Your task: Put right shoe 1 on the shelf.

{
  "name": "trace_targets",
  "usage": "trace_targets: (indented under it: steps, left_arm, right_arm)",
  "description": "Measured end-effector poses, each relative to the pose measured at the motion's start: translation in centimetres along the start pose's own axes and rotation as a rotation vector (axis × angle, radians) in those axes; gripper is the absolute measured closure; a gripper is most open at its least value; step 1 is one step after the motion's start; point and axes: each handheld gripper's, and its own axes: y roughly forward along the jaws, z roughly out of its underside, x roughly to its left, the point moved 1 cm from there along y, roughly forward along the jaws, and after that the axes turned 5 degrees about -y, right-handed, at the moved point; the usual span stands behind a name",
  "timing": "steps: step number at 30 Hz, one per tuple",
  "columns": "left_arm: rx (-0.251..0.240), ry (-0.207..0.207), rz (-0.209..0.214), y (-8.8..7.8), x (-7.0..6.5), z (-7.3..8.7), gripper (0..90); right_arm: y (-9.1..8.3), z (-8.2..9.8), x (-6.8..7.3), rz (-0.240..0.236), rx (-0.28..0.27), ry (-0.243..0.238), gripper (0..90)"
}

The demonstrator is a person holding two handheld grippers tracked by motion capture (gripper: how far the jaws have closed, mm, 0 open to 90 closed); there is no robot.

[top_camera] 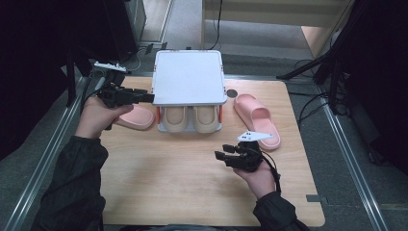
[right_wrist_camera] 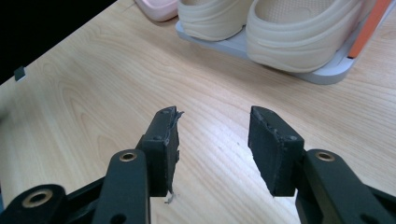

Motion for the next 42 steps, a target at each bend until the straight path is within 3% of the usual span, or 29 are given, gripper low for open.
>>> trace_targets:
  steps: [5, 9, 12, 15, 20, 25, 32, 36, 42]
  left_arm:
    - [0.000, -0.001, -0.017, -0.8, 0.4, 0.3, 52.9]
    - [-0.002, -0.006, -0.046, -1.2, 0.8, 0.7, 57.2]
    - [-0.010, -0.021, -0.039, -1.4, 1.4, 1.0, 61.8]
    - [-0.028, -0.033, -0.048, -1.9, 1.9, 1.3, 65.2]
    - [-0.069, -0.027, -0.115, -2.9, 3.2, 1.9, 71.4]
    - [-0.104, -0.064, -0.162, -3.7, 5.2, 3.0, 83.8]
    - [-0.104, -0.087, -0.182, -3.3, 6.8, 4.1, 89.1]
    - [-0.072, -0.111, -0.182, -2.5, 8.1, 5.1, 89.7]
    - [-0.077, -0.154, -0.229, -1.1, 10.0, 6.4, 89.7]
  right_arm:
    - [-0.9, 0.4, -0.1, -0.001, 0.007, -0.030, 51.3]
    - [-1.3, 0.9, -0.5, -0.002, 0.018, -0.010, 51.4]
    - [-1.5, 0.9, -0.6, -0.004, 0.017, -0.019, 51.4]
    - [-1.4, 0.9, -0.6, -0.033, 0.010, -0.032, 51.3]
    - [-0.8, 0.8, -0.6, -0.028, 0.025, -0.061, 51.3]
    - [-0.6, 0.3, -0.7, -0.058, 0.003, -0.066, 50.8]
    - [-0.4, -0.1, -0.9, -0.057, 0.013, -0.062, 53.3]
    - [-0.5, -0.3, -1.2, -0.060, 0.000, -0.069, 51.9]
    - [-0.4, -0.5, -1.2, -0.059, -0.001, -0.075, 51.5]
